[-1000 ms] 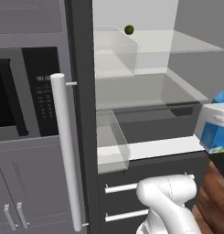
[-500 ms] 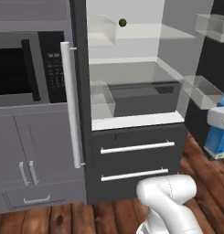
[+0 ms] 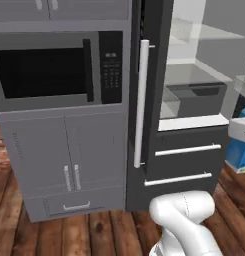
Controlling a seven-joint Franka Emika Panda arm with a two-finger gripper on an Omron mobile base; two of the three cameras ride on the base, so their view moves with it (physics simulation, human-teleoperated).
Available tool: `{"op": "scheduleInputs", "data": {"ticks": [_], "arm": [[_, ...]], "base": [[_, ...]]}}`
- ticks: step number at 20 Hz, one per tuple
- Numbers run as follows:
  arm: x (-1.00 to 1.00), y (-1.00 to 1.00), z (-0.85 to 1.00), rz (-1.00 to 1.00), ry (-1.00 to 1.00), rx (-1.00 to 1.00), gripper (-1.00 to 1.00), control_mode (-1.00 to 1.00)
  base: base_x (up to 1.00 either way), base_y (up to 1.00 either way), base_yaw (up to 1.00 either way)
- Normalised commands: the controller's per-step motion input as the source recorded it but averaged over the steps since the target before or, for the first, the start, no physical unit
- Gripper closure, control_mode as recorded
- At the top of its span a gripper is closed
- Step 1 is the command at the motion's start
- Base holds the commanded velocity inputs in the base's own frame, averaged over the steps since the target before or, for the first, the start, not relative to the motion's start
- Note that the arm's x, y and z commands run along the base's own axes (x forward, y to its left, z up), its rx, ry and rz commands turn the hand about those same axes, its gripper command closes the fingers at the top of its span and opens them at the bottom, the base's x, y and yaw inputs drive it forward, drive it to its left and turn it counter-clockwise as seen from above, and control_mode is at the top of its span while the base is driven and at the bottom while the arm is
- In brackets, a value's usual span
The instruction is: Take out the milk from the fridge and place it on the tray on the counter. Then take the sugar cube near the tray and place it in the tray.
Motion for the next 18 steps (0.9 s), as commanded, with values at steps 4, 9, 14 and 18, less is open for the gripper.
{"op": "scheduleInputs", "data": {"ticks": [4,9,14,18], "arm": [[0.0,0.0,0.0,0.0,0.0,0.0,1.0,1.0],[0.0,0.0,0.0,0.0,0.0,0.0,1.0,1.0],[0.0,0.0,0.0,0.0,0.0,0.0,1.0,1.0],[0.0,0.0,0.0,0.0,0.0,0.0,1.0,1.0]], "base": [[-0.08,0.92,0.64],[0.0,0.17,0.99],[0.0,0.0,1.0],[0.0,0.0,1.0]]}}
